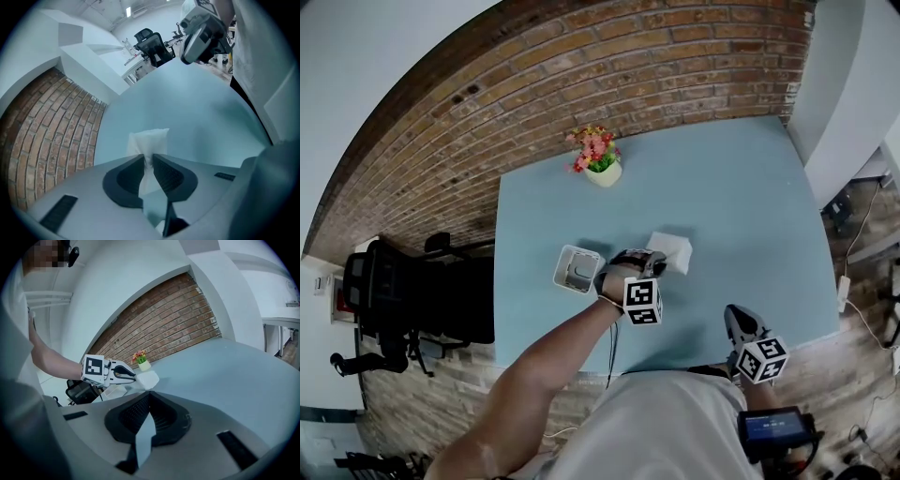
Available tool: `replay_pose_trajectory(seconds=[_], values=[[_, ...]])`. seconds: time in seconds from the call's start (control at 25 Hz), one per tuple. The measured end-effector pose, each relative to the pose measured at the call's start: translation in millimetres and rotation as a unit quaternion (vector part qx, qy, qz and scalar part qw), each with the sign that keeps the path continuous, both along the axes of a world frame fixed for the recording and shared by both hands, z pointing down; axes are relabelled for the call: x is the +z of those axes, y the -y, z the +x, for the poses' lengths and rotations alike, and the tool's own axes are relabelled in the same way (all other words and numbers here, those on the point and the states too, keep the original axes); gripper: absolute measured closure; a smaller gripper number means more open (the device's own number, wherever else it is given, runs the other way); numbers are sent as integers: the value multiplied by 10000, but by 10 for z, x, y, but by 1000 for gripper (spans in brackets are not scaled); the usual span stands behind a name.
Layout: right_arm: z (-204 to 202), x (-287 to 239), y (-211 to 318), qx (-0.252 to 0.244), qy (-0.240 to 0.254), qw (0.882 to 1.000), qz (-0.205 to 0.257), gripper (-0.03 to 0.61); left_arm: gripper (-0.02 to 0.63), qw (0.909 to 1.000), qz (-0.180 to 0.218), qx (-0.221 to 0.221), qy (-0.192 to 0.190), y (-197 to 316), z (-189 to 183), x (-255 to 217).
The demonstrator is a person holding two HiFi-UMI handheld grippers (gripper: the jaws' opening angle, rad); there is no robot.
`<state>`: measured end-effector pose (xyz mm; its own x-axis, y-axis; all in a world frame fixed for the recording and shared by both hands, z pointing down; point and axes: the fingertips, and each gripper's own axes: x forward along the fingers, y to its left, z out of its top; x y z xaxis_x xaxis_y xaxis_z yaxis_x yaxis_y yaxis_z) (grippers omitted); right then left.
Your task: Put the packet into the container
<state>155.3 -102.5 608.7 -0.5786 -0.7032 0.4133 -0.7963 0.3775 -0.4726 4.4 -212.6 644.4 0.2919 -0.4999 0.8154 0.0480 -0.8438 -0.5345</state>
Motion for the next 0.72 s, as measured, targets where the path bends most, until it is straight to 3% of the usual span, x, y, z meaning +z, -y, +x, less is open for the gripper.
replay_pose_trajectory(seconds=[0.48, 0.72], values=[[-321, -32, 85, -479, 74, 9988, 101, 569, 541, 9975, 139, -394, -572, -305, -88, -471], [-543, -36, 92, -785, 99, 9968, 110, 569, 541, 9954, 249, -642, -668, -389, -273, -617]])
